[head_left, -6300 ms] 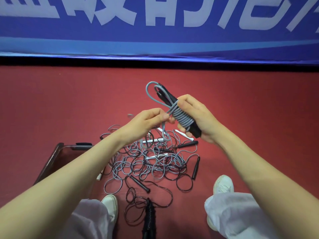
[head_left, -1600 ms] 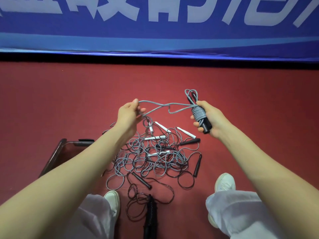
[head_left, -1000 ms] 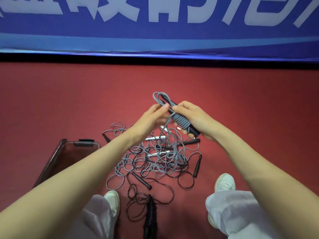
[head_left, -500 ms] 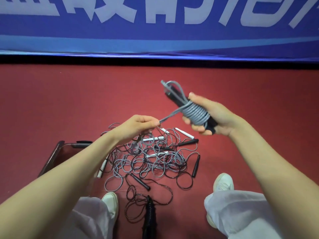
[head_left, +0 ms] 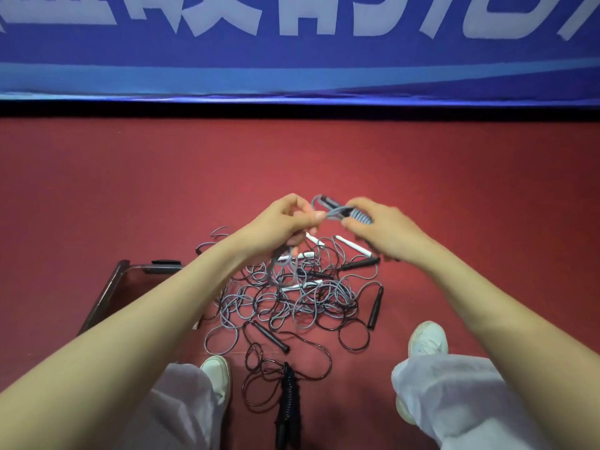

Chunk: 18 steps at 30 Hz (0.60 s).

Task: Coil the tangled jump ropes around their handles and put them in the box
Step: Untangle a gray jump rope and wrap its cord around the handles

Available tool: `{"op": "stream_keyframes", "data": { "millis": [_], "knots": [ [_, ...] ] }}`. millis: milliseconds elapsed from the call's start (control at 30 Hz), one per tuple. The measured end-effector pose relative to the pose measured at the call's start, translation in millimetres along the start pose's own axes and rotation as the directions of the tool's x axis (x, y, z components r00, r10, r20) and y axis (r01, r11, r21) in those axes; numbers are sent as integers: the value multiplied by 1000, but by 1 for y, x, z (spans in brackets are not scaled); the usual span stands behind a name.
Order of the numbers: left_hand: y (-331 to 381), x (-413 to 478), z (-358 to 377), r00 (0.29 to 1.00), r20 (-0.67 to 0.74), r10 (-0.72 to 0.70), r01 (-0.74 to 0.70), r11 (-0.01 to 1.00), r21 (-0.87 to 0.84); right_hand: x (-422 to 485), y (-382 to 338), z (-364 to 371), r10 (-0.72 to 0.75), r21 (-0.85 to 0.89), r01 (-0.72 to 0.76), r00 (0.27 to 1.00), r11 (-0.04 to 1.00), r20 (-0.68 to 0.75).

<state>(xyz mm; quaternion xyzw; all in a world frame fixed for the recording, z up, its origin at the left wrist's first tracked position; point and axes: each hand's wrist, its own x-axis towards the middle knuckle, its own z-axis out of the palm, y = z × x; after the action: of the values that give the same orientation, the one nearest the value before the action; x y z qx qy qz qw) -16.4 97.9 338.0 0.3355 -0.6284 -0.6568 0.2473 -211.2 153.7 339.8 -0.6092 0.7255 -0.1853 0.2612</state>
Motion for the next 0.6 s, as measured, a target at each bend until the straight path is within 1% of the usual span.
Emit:
{"op": "stream_keyframes", "data": {
  "millis": [33, 67, 100, 167, 267, 333, 400, 433, 500, 567, 600],
  "knots": [
    [0, 0, 0, 997, 39, -66, 67, 997, -39, 2, 2, -3, -17, -10, 15, 993, 1000, -115],
    [0, 0, 0, 990, 83, -114, 118, 992, -47, 3, 4, -4, -32, 30, 38, 983, 999, -182],
    [-2, 1, -2, 983, 110, -145, 150, 988, -41, 4, 5, -5, -45, 88, 65, 976, 994, -215],
    [-5, 1, -6, 980, 114, -166, 172, 984, -51, 2, 2, -5, -71, 192, 122, 965, 974, -253],
    [-9, 1, -8, 970, 116, -212, 228, 964, -140, -3, -6, -7, -94, 349, 199, 951, 916, -295],
    [-10, 0, -5, 960, 127, -250, 272, 940, -206, -5, -10, -9, -108, 469, 225, 959, 854, -263],
    [-11, 1, -4, 962, 107, -252, 271, 929, -254, -6, -13, -10, -135, 570, 226, 971, 790, -198],
    [-10, 1, -4, 966, 90, -243, 259, 933, -251, -7, -15, -11, -146, 615, 220, 975, 758, -168],
    [-6, 0, -4, 974, 73, -215, 226, 945, -237, -10, -17, -11, -165, 724, 193, 980, 662, -111],
    [-4, -1, -3, 982, 102, -161, 181, 953, -244, -12, -19, -10, -197, 807, 160, 979, 569, -55],
    [-4, -2, -4, 984, 131, -121, 150, 959, -240, -13, -20, -10, -223, 829, 144, 975, 541, -24]
  ]
}}
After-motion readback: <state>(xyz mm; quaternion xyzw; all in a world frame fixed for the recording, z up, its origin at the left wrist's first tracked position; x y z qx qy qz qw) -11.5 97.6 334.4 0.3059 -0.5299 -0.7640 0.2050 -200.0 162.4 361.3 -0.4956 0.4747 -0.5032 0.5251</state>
